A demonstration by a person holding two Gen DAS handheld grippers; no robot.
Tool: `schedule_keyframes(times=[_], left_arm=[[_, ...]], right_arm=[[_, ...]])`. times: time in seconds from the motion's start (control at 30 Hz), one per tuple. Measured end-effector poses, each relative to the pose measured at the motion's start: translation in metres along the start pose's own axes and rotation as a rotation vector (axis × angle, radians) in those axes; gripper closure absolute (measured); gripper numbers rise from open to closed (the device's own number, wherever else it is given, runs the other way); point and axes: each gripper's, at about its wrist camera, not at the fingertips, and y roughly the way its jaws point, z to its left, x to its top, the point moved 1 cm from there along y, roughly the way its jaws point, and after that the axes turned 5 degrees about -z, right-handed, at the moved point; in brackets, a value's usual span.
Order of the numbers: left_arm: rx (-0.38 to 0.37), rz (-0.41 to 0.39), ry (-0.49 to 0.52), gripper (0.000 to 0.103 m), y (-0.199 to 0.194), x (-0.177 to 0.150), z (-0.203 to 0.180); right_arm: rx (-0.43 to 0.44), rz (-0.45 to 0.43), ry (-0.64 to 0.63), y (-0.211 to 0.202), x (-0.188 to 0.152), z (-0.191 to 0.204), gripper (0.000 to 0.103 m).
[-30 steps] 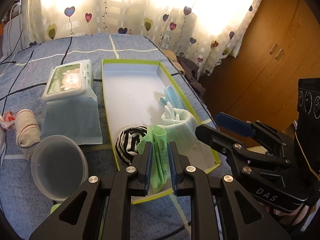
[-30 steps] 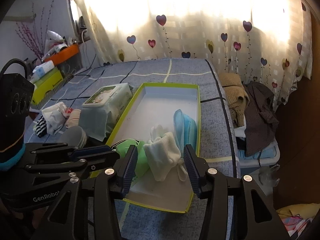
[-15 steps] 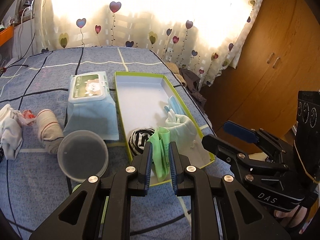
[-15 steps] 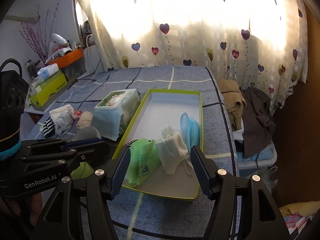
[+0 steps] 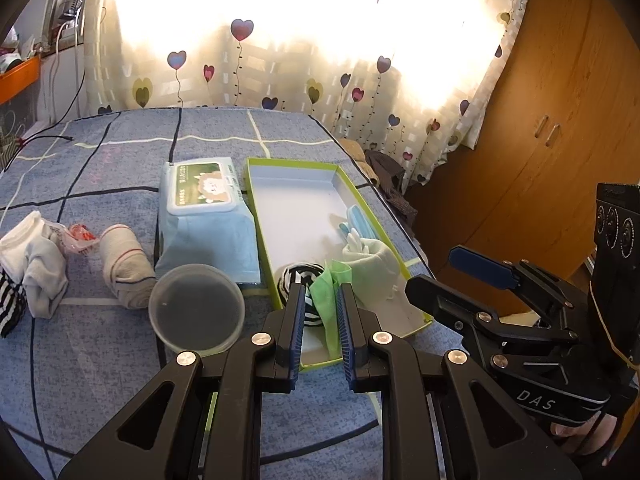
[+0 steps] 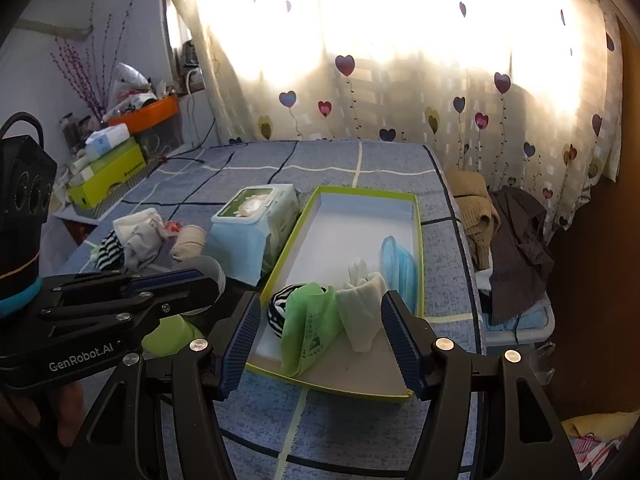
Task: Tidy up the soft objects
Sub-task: 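Withdraw both grippers from the tray back toward the pile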
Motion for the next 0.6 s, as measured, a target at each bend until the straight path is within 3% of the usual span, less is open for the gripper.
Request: schedule_keyframes(times=[0.6], left_arm=[[0.046,-0.049,-0.043,0.086,-0.025,-0.002,0.033]], right_arm=[[0.037,-0.003,-0.048,0.004,0.007,0.031,0.04]])
